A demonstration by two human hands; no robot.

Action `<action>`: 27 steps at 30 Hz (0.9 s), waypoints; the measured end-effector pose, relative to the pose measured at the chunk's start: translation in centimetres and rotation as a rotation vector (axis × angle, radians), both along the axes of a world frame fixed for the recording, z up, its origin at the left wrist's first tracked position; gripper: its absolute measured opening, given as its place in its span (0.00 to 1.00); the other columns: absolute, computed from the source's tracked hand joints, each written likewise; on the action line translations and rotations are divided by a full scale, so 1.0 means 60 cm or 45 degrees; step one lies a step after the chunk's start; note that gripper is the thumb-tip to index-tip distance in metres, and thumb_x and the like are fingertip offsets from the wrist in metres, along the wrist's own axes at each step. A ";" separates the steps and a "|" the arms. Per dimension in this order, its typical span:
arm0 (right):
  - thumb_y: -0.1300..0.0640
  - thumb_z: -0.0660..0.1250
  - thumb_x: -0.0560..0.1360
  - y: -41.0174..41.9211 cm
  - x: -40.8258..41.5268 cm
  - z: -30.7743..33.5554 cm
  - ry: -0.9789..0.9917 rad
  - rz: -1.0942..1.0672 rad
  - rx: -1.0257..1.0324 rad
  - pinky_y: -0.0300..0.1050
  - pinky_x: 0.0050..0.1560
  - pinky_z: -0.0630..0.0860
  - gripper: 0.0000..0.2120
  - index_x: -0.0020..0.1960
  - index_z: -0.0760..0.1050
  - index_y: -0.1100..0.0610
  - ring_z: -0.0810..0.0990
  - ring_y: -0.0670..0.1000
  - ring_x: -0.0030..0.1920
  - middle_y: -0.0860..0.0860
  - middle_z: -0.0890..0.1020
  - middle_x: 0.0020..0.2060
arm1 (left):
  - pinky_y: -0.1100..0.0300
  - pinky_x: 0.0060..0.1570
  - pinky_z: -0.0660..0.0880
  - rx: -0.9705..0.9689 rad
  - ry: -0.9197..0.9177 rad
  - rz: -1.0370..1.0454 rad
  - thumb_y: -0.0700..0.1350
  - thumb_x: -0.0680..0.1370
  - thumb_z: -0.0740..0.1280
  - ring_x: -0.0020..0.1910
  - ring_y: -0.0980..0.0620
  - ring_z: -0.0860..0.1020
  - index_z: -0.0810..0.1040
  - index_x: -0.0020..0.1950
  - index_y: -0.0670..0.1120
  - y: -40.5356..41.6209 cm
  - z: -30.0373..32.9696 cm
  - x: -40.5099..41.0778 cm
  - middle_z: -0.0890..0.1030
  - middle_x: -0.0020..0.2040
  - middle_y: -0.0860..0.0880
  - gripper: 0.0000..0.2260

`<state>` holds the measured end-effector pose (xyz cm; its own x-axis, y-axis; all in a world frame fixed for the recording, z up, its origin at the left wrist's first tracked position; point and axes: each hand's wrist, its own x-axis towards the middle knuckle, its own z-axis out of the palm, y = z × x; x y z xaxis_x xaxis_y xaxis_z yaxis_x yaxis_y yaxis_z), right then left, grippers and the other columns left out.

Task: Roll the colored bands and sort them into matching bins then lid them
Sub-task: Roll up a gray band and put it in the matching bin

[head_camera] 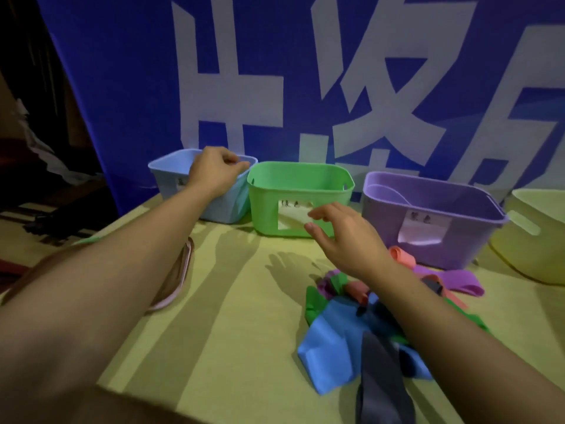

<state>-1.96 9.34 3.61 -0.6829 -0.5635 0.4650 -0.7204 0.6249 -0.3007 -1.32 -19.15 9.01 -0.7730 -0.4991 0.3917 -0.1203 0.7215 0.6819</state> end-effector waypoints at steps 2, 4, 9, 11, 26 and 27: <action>0.41 0.61 0.83 0.017 0.013 -0.001 -0.025 -0.008 0.023 0.50 0.60 0.76 0.18 0.66 0.77 0.51 0.78 0.50 0.61 0.47 0.80 0.61 | 0.49 0.61 0.78 0.015 -0.009 -0.085 0.54 0.78 0.73 0.55 0.50 0.81 0.84 0.59 0.46 0.038 -0.002 0.025 0.85 0.54 0.49 0.15; 0.41 0.62 0.82 0.031 0.022 -0.002 -0.049 -0.001 0.046 0.52 0.59 0.77 0.18 0.65 0.77 0.51 0.78 0.50 0.60 0.47 0.81 0.60 | 0.54 0.57 0.78 0.050 -0.039 -0.194 0.53 0.78 0.74 0.52 0.51 0.82 0.85 0.57 0.46 0.079 -0.006 0.050 0.85 0.50 0.50 0.13; 0.44 0.64 0.82 0.072 0.047 -0.008 -0.123 0.013 0.108 0.50 0.58 0.77 0.16 0.63 0.79 0.52 0.79 0.50 0.58 0.47 0.82 0.58 | 0.59 0.42 0.76 0.102 -0.303 -0.560 0.51 0.79 0.73 0.42 0.52 0.83 0.86 0.52 0.46 0.184 -0.052 0.103 0.85 0.44 0.53 0.09; 0.44 0.65 0.82 0.095 0.056 -0.012 -0.151 -0.018 0.125 0.47 0.54 0.75 0.15 0.63 0.79 0.52 0.80 0.50 0.58 0.48 0.82 0.58 | 0.60 0.39 0.75 0.131 -0.381 -0.673 0.49 0.78 0.74 0.40 0.52 0.83 0.85 0.50 0.46 0.218 -0.075 0.114 0.85 0.42 0.52 0.07; 0.50 0.70 0.79 0.275 0.065 -0.028 -0.315 -0.253 0.072 0.47 0.49 0.76 0.11 0.57 0.83 0.54 0.82 0.53 0.51 0.51 0.84 0.54 | 0.57 0.49 0.79 0.139 -0.410 -1.047 0.41 0.72 0.80 0.43 0.56 0.81 0.87 0.54 0.43 0.403 -0.120 0.113 0.87 0.49 0.44 0.12; 0.51 0.70 0.79 0.280 0.066 -0.029 -0.313 -0.234 0.072 0.47 0.50 0.76 0.09 0.56 0.84 0.54 0.81 0.53 0.51 0.52 0.84 0.53 | 0.58 0.52 0.79 0.092 -0.461 -1.069 0.42 0.70 0.82 0.45 0.55 0.81 0.86 0.55 0.42 0.406 -0.122 0.114 0.87 0.50 0.44 0.15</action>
<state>1.99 26.16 1.85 -0.8637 -0.4407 0.2447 -0.5041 0.7585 -0.4130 5.53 5.19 1.68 -0.9624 0.2681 0.0441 0.2087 0.6256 0.7517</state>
